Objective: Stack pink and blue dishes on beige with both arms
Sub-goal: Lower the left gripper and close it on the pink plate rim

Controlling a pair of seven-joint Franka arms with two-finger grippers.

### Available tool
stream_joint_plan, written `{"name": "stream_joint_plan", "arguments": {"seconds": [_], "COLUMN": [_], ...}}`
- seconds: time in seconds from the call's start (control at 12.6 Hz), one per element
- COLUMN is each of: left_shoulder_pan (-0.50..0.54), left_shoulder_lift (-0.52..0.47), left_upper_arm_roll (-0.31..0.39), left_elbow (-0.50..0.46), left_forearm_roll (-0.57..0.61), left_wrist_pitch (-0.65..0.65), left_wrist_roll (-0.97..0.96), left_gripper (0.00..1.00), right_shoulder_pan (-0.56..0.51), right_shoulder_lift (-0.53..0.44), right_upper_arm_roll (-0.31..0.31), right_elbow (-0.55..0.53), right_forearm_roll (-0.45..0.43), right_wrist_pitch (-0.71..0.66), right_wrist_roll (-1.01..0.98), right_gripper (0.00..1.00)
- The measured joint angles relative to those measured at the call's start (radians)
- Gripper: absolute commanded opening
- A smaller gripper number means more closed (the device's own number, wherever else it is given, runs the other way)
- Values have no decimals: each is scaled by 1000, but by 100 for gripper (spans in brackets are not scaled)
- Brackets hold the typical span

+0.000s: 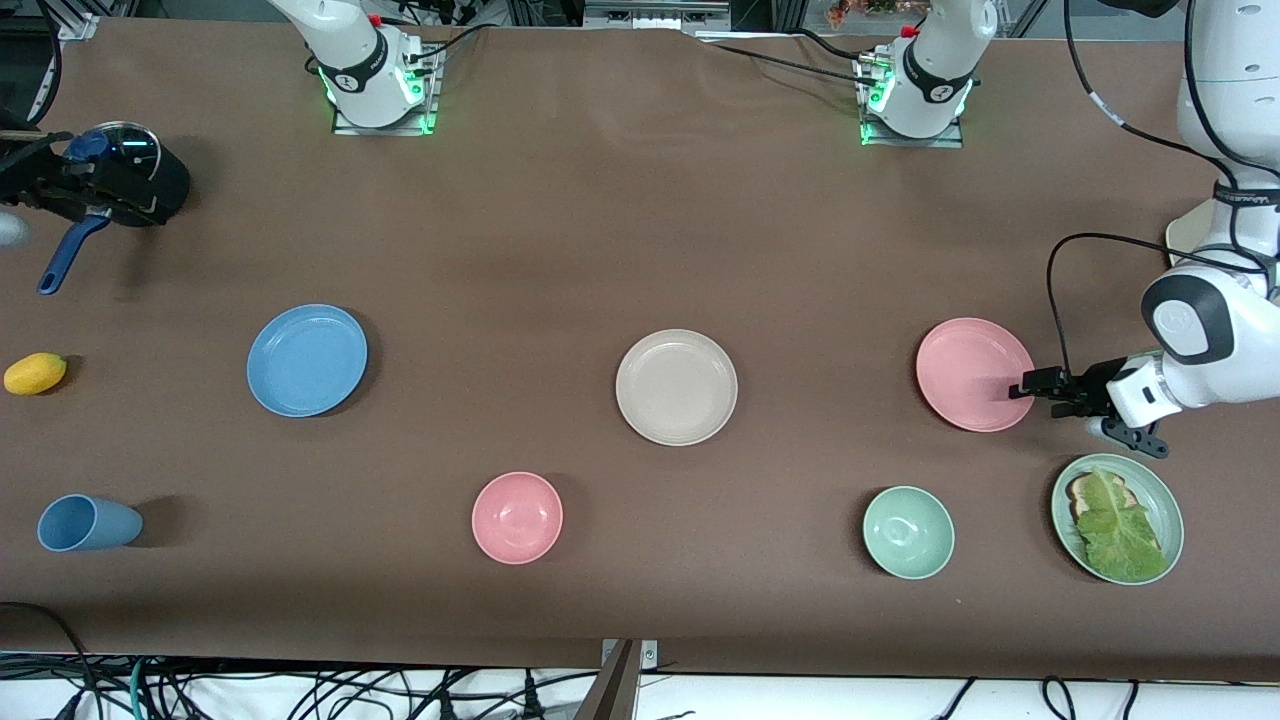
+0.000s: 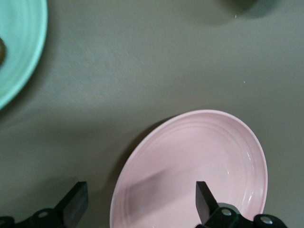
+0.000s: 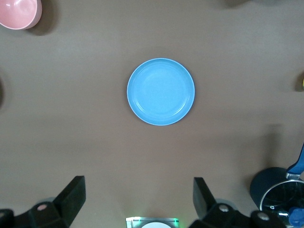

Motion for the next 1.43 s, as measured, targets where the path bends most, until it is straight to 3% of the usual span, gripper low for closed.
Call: {"name": "stream_joint_plan", "arguments": {"seconds": [0.55,1.19,1.27,1.43], "left_shoulder_pan": [45,47,47,47], "left_shoulder_lift": [-1,-1,-1,-1], "left_upper_arm_roll": [47,48,48,48], "left_elbow": [-41,-76,-79,-83], "left_forearm_roll": [-48,-90,-93,-105], "left_wrist_pitch": [-17,-25,-26,-27], "left_wrist_roll": [98,50,37,16], "left_gripper": [99,95,92,67], "right_shoulder_pan": [-1,-1,-1,-1], "right_shoulder_lift": [0,0,0,0], "right_upper_arm_roll": [-2,-4,-4,-4], "right_elbow": [0,0,0,0], "right_forearm_roll": [0,1,1,1], "right_wrist_pitch": [-1,-2,-2,-3], "right_wrist_roll": [0,0,0,0], "right_gripper": [100,100,100,100]}}
